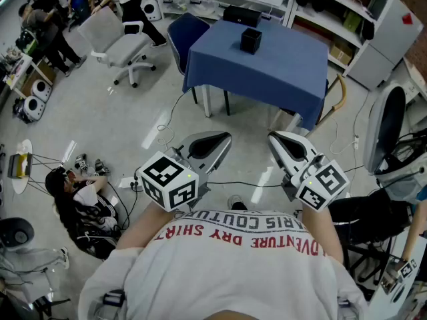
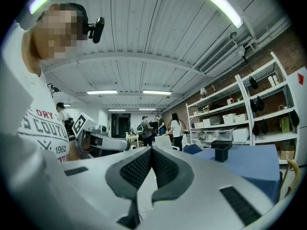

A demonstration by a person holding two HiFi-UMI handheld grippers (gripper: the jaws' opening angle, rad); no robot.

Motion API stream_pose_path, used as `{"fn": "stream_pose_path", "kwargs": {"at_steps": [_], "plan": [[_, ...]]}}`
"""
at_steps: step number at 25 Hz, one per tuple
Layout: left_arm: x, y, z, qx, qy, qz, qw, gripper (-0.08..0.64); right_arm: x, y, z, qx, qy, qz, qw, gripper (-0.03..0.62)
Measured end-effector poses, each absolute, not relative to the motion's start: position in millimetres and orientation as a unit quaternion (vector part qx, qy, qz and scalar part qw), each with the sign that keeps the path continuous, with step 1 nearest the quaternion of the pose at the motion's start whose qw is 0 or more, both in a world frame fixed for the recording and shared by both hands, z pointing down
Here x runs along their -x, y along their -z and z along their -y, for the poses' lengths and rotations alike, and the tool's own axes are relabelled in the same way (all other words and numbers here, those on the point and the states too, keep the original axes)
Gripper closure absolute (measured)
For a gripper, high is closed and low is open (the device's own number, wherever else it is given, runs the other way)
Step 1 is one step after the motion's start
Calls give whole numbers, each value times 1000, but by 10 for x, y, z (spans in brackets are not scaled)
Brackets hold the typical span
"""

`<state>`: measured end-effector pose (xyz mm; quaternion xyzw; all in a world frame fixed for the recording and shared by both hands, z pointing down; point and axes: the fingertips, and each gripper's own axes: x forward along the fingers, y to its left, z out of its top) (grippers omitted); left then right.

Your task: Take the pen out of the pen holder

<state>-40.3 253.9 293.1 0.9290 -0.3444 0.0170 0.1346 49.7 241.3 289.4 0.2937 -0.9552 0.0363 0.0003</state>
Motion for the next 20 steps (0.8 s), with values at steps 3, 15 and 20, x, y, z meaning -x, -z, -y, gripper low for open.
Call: {"fn": "stream_pose_path", "kwargs": {"at_steps": [3, 15, 20], "plan": [[473, -2901, -2589, -928, -15, 347, 134, 528, -456, -2873, -2463, -296, -34, 955, 2, 571], [644, -2873, -2646, -927, -13, 353, 129, 528, -430, -2847, -2503, -319, -30, 947, -4, 569], [675, -2901, -2625, -926, -13, 355, 132, 528, -452, -2870, -2454, -326, -36, 944, -8, 566]]}}
